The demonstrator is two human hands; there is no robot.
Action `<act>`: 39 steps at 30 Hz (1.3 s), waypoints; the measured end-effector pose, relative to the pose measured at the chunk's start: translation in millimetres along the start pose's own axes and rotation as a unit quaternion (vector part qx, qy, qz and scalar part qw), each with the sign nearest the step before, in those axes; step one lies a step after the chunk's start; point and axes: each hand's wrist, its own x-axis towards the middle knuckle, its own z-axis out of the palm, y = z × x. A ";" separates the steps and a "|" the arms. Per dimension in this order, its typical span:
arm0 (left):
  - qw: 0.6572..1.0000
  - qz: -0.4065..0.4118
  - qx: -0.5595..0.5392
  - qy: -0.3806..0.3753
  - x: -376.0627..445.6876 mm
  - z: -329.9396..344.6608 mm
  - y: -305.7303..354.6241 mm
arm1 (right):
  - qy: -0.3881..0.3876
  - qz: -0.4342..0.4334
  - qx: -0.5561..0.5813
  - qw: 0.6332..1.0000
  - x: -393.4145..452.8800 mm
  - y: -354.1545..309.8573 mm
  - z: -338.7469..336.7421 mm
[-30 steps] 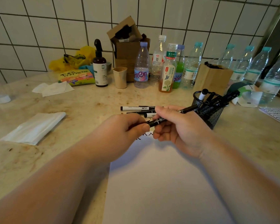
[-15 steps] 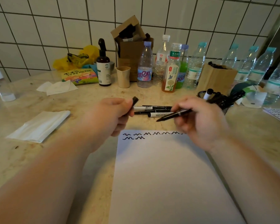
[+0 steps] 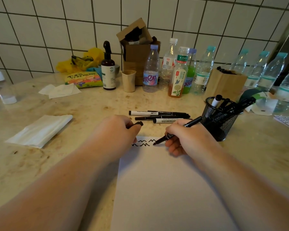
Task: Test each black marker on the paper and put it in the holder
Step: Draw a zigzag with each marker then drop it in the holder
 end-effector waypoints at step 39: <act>1.000 -0.006 0.023 0.004 1.1 -2.5 -1.3 | 0.038 0.022 -0.006 0.999 10.0 7.1 -4.8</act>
